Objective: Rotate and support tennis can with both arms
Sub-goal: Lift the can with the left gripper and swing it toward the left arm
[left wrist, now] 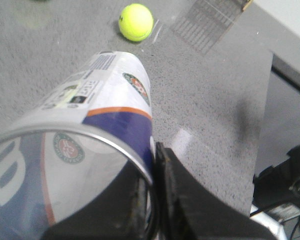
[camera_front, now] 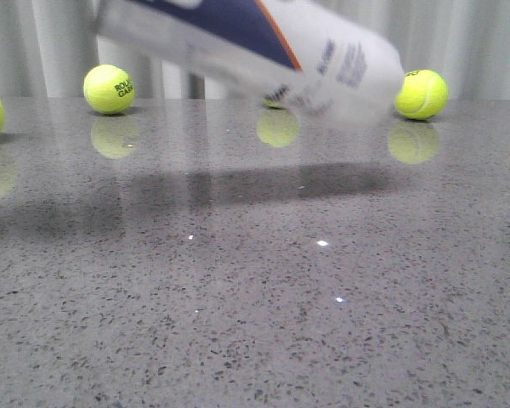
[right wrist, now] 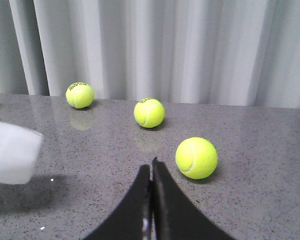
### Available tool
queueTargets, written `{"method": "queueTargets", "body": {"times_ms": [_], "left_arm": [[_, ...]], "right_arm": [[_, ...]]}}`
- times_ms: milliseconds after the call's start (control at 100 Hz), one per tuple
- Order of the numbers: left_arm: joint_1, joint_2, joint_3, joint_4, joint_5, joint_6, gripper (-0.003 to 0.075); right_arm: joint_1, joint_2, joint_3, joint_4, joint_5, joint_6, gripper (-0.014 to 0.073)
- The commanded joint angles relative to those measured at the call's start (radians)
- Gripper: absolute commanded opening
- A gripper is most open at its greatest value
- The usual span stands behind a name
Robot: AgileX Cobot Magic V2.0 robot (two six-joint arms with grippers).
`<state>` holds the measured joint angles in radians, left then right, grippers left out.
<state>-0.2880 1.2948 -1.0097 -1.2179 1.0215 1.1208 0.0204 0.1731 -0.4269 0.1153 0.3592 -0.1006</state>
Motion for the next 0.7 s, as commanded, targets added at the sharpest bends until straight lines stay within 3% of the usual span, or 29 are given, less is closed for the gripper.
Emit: {"method": "queueTargets", "body": {"times_ms": [0,250,420,690], "left_arm": [[-0.008,-0.144,-0.026,0.066,-0.025,-0.091,-0.0021],[-0.008,-0.398,-0.026,0.55,-0.048,-0.487,-0.0021],[-0.008,-0.473,-0.049,0.825,0.014,-0.752,-0.0021],[-0.008,-0.471,-0.148,1.026,0.18,-0.9,-0.0021]], "right_arm": [[-0.004,0.011,-0.025,0.006,-0.078,-0.002,-0.007],[-0.004,0.011,-0.025,0.006,-0.078,-0.002,-0.007],[-0.004,0.011,-0.025,0.006,-0.078,-0.002,-0.007],[-0.004,0.011,-0.025,0.006,-0.078,-0.002,-0.007]]}}
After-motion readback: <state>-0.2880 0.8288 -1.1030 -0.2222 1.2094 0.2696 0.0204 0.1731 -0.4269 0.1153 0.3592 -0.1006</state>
